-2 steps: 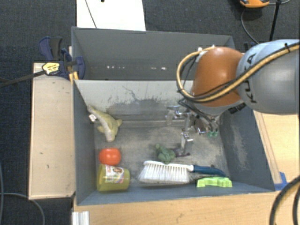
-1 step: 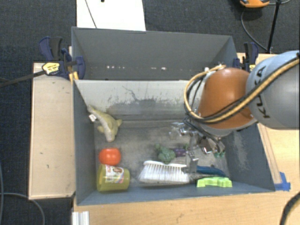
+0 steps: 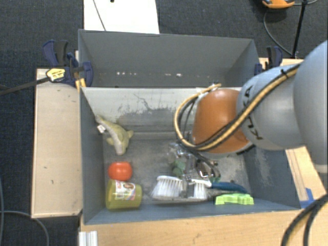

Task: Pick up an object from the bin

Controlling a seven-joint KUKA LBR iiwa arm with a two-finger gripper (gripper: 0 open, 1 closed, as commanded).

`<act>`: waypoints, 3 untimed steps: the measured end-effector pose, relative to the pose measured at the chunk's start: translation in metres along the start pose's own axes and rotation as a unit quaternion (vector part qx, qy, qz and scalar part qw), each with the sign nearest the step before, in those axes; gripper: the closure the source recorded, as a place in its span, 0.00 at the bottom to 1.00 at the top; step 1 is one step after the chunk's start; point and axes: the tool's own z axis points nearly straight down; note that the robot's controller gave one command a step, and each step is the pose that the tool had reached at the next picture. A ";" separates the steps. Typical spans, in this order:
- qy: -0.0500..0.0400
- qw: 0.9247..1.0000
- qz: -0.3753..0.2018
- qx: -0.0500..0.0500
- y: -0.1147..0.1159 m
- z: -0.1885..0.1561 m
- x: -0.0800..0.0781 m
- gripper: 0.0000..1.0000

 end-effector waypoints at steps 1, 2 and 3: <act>0.003 0.999 -0.054 -0.002 0.018 0.033 -0.011 0.00; 0.000 0.997 -0.079 -0.003 -0.016 0.035 0.000 0.00; -0.002 0.993 -0.115 -0.005 -0.045 0.033 0.003 0.00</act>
Offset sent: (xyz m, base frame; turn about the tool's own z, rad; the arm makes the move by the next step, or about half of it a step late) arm -0.0012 -0.0380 -0.0345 -0.1975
